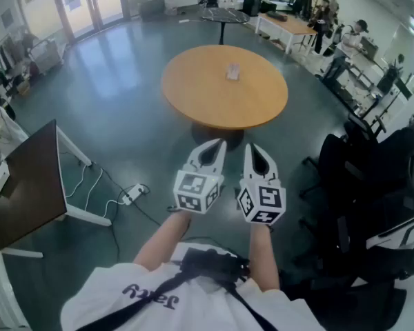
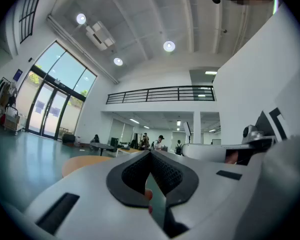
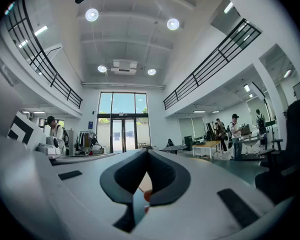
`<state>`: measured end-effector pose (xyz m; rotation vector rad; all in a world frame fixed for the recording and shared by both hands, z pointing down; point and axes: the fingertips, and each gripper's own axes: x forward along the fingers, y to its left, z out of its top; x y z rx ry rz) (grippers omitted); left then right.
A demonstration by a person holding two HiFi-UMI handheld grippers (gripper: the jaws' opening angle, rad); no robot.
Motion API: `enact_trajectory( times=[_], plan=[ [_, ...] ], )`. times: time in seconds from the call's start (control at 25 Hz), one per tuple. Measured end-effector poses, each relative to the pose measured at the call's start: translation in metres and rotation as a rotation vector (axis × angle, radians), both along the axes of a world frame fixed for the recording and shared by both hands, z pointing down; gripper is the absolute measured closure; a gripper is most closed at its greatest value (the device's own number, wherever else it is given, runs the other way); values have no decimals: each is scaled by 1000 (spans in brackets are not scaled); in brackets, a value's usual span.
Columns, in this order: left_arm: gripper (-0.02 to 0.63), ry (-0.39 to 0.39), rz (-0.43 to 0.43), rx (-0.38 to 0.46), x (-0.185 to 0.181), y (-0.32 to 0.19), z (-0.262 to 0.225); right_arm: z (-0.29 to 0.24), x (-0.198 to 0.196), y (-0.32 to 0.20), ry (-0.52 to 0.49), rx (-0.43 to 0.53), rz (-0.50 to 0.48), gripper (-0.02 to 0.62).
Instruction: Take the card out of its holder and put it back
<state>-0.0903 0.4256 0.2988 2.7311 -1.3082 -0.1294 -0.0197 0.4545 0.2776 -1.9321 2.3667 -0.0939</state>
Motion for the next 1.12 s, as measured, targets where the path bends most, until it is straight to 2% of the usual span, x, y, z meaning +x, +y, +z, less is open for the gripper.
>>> enact_trajectory(
  times=[0.24, 0.48, 0.72, 0.92, 1.12],
  plan=[
    [595, -33, -7, -54, 18, -6, 30, 31, 15, -4, -16, -60, -6, 581],
    [595, -27, -24, -108, 16, -47, 45, 44, 19, -45, -74, -104, -15, 580],
    [595, -44, -38, -87, 19, -126, 59, 68, 21, -122, -62, -142, -22, 580],
    [595, -14, -48, -87, 18, -223, 54, 70, 24, -212, -46, -166, -9, 580],
    [595, 19, -40, -59, 27, -309, 40, 62, 34, -299, -19, -146, 27, 580]
  ],
)
